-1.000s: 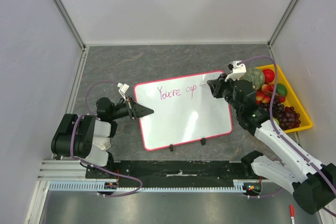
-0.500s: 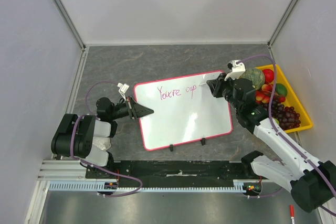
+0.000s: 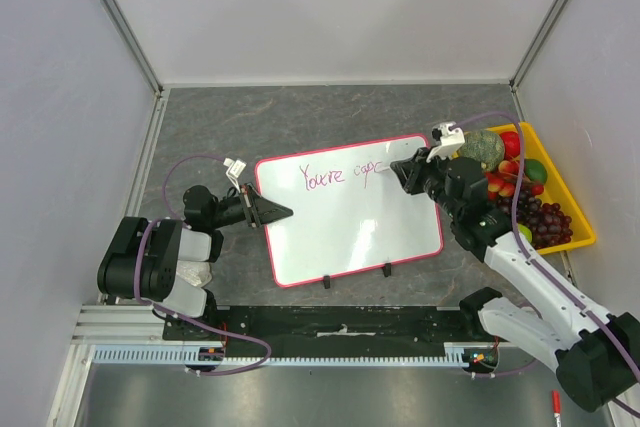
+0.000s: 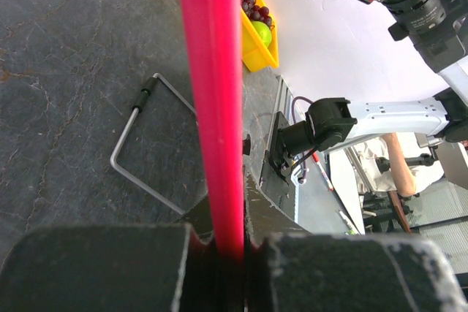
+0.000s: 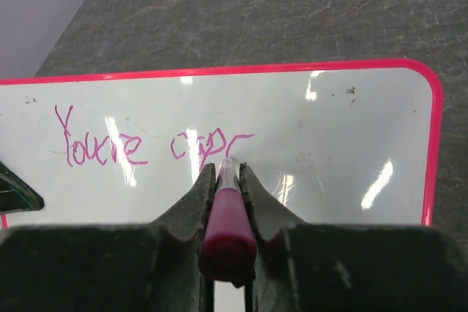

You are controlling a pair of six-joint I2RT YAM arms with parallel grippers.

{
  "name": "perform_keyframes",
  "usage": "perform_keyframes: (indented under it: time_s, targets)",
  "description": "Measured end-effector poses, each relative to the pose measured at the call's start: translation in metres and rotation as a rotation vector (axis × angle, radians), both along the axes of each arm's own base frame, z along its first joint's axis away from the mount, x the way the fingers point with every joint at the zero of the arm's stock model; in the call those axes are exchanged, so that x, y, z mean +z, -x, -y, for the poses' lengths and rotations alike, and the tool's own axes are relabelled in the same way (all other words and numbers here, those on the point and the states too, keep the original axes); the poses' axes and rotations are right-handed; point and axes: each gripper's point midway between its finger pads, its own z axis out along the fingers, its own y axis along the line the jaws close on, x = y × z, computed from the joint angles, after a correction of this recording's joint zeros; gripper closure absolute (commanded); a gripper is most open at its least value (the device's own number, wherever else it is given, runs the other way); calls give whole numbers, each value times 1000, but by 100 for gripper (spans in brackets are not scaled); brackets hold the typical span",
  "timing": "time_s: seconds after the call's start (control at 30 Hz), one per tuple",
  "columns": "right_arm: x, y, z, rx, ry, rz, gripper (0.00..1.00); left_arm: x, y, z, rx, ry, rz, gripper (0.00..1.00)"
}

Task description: Write a sentence on the whiteboard

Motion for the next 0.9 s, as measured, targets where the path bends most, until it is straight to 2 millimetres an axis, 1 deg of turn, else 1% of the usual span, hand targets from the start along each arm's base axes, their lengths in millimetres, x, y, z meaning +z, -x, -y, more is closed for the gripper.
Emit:
perform_keyframes:
  time_s: [0.37, 0.73, 0.9]
  targets:
    - [-2, 0, 5, -26, 5, 1, 100, 0, 0, 0, 0, 0, -3, 98]
    - [6, -12, 7, -66, 6, 10, 100, -1, 0, 0, 1, 1, -7, 98]
    - [5, -13, 7, -71, 1, 6, 100, -1, 0, 0, 1, 1, -9, 98]
